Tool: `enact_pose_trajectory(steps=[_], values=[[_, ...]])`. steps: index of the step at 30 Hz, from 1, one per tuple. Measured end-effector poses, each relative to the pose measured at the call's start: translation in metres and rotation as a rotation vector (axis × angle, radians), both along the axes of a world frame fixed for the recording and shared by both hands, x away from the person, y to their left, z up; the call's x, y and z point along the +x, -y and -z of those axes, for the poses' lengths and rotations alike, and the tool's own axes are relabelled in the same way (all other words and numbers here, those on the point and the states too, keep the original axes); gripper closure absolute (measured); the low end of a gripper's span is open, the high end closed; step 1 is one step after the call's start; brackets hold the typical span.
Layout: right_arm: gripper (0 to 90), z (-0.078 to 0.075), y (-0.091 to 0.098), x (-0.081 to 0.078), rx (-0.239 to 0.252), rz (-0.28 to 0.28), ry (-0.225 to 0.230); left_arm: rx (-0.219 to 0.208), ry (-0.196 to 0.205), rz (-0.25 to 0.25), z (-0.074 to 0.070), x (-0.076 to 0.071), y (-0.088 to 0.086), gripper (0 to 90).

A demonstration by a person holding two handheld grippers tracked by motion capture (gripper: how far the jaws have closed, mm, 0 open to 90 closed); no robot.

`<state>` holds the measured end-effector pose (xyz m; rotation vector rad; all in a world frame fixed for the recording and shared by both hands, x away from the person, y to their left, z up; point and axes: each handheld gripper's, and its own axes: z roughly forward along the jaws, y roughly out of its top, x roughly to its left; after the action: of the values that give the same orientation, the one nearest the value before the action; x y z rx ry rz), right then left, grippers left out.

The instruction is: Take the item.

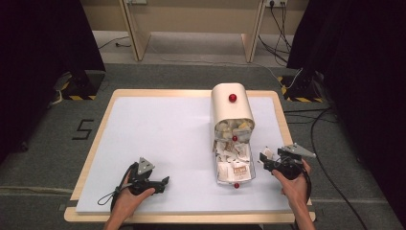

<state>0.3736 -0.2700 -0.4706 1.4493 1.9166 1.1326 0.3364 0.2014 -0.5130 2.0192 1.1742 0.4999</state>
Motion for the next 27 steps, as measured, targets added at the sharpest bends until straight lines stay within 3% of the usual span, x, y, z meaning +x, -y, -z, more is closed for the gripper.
enact_pose_trajectory(steps=[27], values=[[22.3,-0.001,-0.005,-0.017,0.003,-0.040,0.008,0.000,0.000,0.000,0.000,0.000,0.000,11.7]])
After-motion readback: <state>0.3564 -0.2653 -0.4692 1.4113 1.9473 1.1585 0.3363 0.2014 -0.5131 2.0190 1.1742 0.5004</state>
